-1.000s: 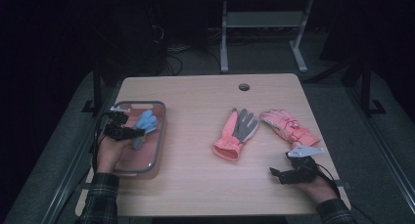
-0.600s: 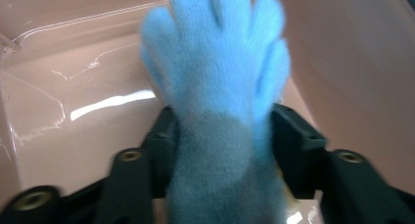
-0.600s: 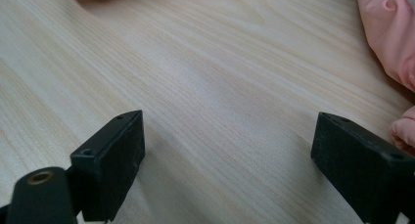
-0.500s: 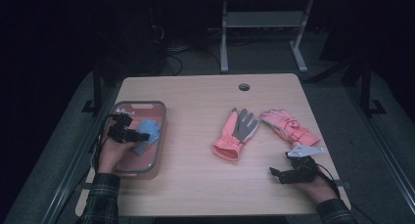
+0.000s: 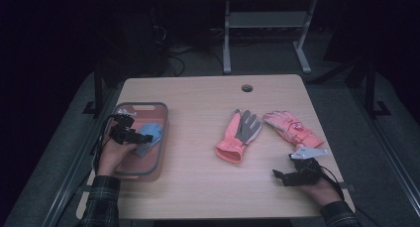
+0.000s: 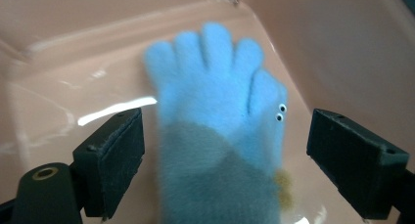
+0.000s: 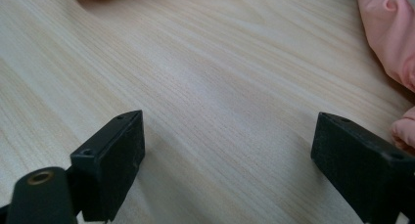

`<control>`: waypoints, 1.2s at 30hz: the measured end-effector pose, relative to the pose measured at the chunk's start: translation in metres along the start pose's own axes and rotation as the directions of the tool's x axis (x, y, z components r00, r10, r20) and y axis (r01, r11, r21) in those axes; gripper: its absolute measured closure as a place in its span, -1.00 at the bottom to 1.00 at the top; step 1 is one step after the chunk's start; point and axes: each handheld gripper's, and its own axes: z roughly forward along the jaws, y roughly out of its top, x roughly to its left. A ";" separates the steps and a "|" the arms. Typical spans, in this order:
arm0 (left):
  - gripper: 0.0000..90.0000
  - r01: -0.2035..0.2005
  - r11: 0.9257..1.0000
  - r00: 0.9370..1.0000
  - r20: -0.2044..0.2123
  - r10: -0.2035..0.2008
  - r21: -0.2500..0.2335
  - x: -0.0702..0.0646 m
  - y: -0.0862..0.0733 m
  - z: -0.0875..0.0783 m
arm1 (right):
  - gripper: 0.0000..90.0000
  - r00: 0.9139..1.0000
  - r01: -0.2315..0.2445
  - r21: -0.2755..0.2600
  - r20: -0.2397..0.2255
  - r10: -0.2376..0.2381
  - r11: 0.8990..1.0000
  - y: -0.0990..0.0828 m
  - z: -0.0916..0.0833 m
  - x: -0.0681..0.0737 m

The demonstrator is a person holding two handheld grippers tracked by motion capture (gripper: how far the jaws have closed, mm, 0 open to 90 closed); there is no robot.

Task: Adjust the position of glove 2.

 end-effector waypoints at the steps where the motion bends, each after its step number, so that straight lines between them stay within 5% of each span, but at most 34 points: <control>1: -0.70 -0.002 1.000 1.000 0.004 0.002 -0.008 0.000 0.001 -0.002 | -0.73 1.000 0.001 0.000 0.000 -0.001 1.000 0.000 0.000 0.000; 10: -0.70 -0.033 0.994 0.998 0.044 0.037 -0.100 -0.015 0.010 -0.025 | -0.73 1.000 0.002 -0.001 -0.001 -0.002 1.000 0.000 0.000 0.000; 16: -0.70 -0.085 0.986 0.989 0.105 0.100 -0.142 -0.034 0.018 -0.032 | -0.73 1.000 0.005 -0.002 -0.002 -0.005 1.000 0.001 0.001 0.000; 24: -0.70 -0.131 0.973 0.967 0.193 0.168 -0.192 -0.068 0.027 -0.038 | -0.73 1.000 0.002 -0.003 -0.003 -0.002 1.000 0.001 0.001 0.000; 36: -0.69 -0.231 0.955 0.924 0.266 0.275 -0.185 -0.127 0.031 -0.027 | -0.73 1.000 0.002 -0.001 -0.006 -0.002 1.000 0.001 0.002 0.000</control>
